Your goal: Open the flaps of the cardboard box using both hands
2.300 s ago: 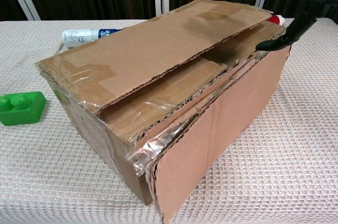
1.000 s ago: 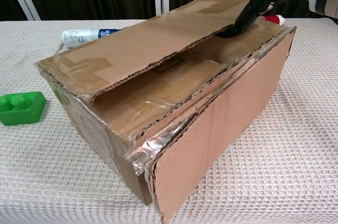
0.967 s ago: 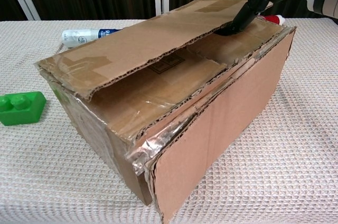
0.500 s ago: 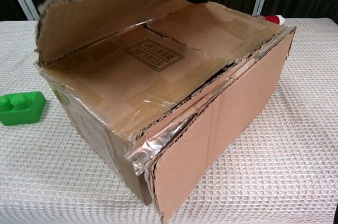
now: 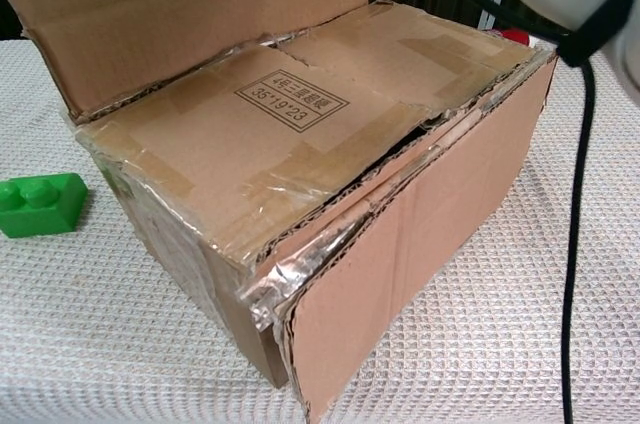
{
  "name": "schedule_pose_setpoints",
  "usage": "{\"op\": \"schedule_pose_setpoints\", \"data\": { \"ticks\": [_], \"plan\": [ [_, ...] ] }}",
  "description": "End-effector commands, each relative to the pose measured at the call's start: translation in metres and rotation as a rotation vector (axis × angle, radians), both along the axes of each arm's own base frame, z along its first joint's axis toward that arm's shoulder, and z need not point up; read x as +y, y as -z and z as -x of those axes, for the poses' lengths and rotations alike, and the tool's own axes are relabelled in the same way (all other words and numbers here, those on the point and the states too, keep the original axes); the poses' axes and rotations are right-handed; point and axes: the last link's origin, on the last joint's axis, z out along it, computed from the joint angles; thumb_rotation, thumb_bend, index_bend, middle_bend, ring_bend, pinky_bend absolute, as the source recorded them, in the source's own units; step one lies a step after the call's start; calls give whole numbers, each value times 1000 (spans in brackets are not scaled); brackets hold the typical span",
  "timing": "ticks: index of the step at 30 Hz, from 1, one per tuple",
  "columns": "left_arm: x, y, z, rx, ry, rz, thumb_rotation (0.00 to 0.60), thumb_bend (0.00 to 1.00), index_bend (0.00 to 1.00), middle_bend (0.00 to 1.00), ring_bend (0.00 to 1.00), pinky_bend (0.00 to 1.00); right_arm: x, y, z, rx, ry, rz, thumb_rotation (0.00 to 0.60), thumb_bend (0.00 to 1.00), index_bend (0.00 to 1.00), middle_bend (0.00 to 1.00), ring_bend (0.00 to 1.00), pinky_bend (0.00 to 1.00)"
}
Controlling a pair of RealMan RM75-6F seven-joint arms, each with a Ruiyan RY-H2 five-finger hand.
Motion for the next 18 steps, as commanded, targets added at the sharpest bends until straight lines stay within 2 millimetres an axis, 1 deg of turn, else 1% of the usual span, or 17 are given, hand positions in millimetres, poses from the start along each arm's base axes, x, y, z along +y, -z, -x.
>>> {"op": "schedule_pose_setpoints", "data": {
  "ticks": [1,6,10,14,18],
  "plan": [
    [0,0,-2,-10,11,-8,476,63,20,86,64,189,-14,19,-15,-93,-29,25,600,227,0,0,0,0],
    [-2,-2,3,-5,-9,-10,477,63,20,86,64,188,-20,25,-11,-128,-56,24,600,227,0,0,0,0],
    [-3,-4,5,-7,-14,-16,478,63,21,86,63,189,-19,23,-6,-148,-79,18,600,231,0,0,0,0],
    [-3,-4,7,-6,-20,-13,483,63,21,86,64,189,-12,9,1,-177,-106,-14,600,296,0,0,0,0],
    [0,-1,7,-6,-24,-4,492,63,23,86,63,189,-2,-12,13,-202,-112,-64,600,333,0,0,0,0]
  ]
}}
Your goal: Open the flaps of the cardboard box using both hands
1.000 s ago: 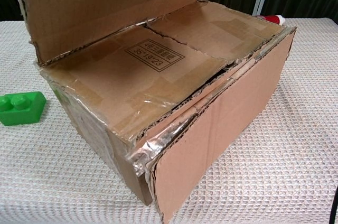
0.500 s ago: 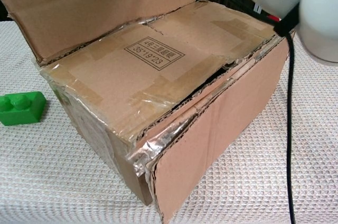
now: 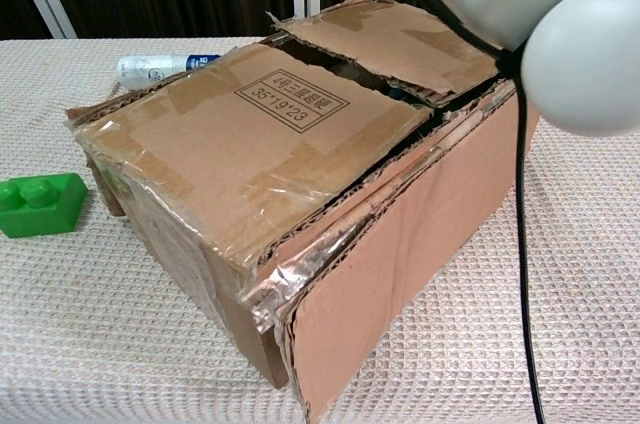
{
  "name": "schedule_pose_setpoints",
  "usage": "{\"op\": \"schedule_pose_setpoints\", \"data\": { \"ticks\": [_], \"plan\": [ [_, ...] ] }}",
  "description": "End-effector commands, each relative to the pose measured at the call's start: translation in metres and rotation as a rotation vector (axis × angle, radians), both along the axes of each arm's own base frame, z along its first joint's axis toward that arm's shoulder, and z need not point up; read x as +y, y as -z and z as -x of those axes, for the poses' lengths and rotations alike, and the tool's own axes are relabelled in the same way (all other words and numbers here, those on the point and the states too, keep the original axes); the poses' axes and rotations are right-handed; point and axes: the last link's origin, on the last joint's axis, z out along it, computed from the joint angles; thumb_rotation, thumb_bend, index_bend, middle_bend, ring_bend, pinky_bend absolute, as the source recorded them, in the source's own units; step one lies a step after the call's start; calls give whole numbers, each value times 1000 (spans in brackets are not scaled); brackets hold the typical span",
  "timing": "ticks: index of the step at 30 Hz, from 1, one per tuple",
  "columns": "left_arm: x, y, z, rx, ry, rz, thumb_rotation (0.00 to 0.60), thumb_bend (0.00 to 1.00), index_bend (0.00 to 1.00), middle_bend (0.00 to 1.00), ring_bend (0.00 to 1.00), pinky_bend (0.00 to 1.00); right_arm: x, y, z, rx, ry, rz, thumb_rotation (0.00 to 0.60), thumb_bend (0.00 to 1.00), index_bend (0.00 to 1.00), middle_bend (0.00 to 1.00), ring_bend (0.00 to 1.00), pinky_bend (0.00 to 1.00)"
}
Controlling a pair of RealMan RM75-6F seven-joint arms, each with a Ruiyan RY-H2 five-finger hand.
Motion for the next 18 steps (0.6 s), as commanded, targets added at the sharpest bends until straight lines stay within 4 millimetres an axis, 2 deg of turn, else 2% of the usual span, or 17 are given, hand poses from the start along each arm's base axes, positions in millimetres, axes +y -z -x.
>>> {"op": "schedule_pose_setpoints", "data": {
  "ticks": [1,5,9,13,18],
  "plan": [
    [2,2,-1,1,3,7,493,63,23,86,63,189,10,-22,15,-14,-8,-57,600,342,0,0,0,0],
    [4,5,-5,7,9,19,499,63,23,86,64,189,20,-46,31,73,24,-194,600,419,7,7,0,0],
    [6,9,-9,9,13,27,508,63,24,86,63,189,30,-64,48,203,98,-324,600,491,68,65,0,0],
    [8,13,-12,13,15,41,528,63,24,86,64,189,43,-71,61,282,132,-423,600,634,199,132,0,0],
    [9,16,-16,22,14,52,547,63,24,86,64,189,60,-71,68,311,93,-513,600,746,306,192,0,0]
  ]
}}
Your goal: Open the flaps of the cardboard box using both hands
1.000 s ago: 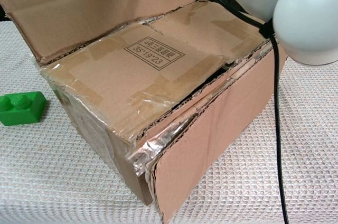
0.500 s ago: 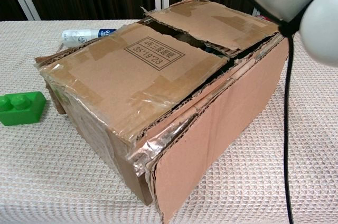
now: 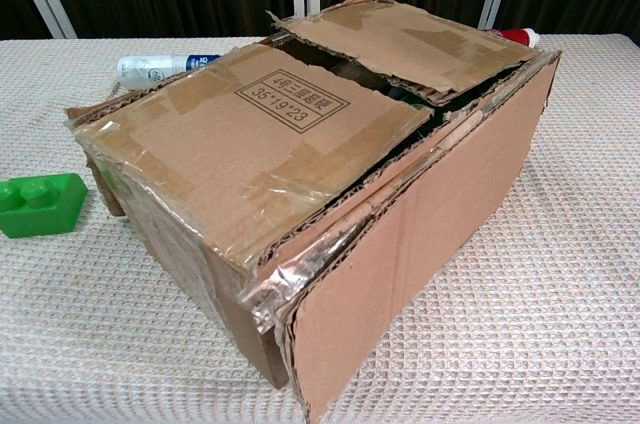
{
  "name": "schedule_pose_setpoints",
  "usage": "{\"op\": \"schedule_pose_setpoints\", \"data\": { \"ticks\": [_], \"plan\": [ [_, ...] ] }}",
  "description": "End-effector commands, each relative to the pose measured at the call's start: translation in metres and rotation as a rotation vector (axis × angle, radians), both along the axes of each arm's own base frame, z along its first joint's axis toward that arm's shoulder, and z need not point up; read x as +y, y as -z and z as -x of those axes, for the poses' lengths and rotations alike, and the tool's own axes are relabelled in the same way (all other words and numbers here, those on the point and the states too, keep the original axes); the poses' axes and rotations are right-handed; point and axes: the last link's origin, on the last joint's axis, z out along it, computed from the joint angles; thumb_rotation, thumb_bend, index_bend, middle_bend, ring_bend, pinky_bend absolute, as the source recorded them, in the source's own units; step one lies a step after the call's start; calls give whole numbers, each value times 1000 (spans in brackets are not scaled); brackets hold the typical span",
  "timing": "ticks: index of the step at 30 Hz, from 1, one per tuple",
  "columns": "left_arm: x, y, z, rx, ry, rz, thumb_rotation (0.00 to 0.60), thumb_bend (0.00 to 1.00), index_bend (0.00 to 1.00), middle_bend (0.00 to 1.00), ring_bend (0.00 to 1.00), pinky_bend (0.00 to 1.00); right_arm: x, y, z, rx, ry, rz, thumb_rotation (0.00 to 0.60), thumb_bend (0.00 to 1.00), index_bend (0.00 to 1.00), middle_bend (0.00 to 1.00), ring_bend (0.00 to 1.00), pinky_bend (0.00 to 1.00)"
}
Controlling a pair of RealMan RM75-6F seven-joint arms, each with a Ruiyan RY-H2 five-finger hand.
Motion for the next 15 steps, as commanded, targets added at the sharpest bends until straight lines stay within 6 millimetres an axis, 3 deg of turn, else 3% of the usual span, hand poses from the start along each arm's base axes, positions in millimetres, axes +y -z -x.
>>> {"op": "schedule_pose_setpoints", "data": {
  "ticks": [1,15],
  "plan": [
    [1,1,-2,4,-1,3,547,62,24,86,64,189,16,2,10,6,-13,-85,600,763,329,205,0,0],
    [2,4,-4,13,-8,15,549,63,24,86,64,189,28,14,34,28,-30,-201,600,842,496,317,0,0]
  ]
}}
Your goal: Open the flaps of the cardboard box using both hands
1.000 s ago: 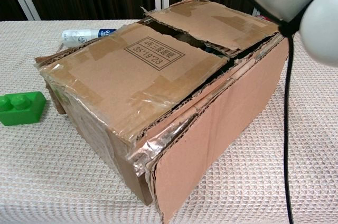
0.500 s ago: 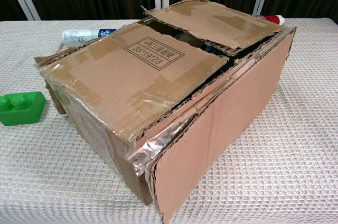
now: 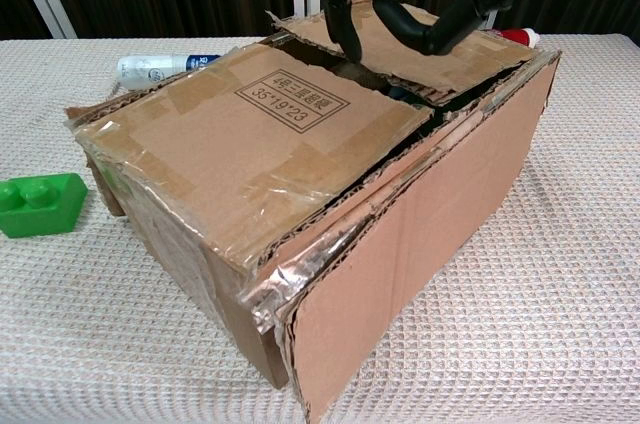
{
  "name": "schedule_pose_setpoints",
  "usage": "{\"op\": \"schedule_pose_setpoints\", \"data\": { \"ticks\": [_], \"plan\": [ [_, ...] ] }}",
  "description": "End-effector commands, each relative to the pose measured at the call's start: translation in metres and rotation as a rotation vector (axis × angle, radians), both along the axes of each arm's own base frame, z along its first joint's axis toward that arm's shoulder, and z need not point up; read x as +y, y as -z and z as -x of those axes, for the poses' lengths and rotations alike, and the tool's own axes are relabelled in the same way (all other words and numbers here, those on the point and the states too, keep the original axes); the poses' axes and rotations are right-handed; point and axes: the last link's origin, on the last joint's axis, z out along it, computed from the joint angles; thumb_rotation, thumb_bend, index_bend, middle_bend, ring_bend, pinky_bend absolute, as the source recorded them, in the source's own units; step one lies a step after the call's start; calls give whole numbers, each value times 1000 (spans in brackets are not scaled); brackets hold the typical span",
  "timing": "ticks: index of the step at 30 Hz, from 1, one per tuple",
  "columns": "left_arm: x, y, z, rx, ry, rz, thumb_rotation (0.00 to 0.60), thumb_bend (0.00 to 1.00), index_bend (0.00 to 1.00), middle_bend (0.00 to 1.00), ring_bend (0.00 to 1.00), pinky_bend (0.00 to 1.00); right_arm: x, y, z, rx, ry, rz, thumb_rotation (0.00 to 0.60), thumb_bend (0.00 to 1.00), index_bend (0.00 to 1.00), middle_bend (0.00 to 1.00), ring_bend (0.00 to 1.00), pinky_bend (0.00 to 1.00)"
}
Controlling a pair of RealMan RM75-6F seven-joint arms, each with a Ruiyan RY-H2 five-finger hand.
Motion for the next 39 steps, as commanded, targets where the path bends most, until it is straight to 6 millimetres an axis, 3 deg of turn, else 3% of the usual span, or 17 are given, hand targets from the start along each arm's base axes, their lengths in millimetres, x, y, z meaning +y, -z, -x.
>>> {"op": "schedule_pose_setpoints", "data": {
  "ticks": [1,32,39],
  "plan": [
    [0,0,0,1,-2,-1,547,63,24,86,63,189,0,3,3,9,3,-12,600,844,497,317,0,0],
    [-4,-3,9,-12,-21,-10,554,63,24,86,63,189,0,26,5,-15,9,-82,600,880,488,323,0,0],
    [-5,-3,10,-11,-29,-5,579,63,24,86,64,189,-6,30,14,-5,30,-90,600,881,484,332,0,0]
  ]
}}
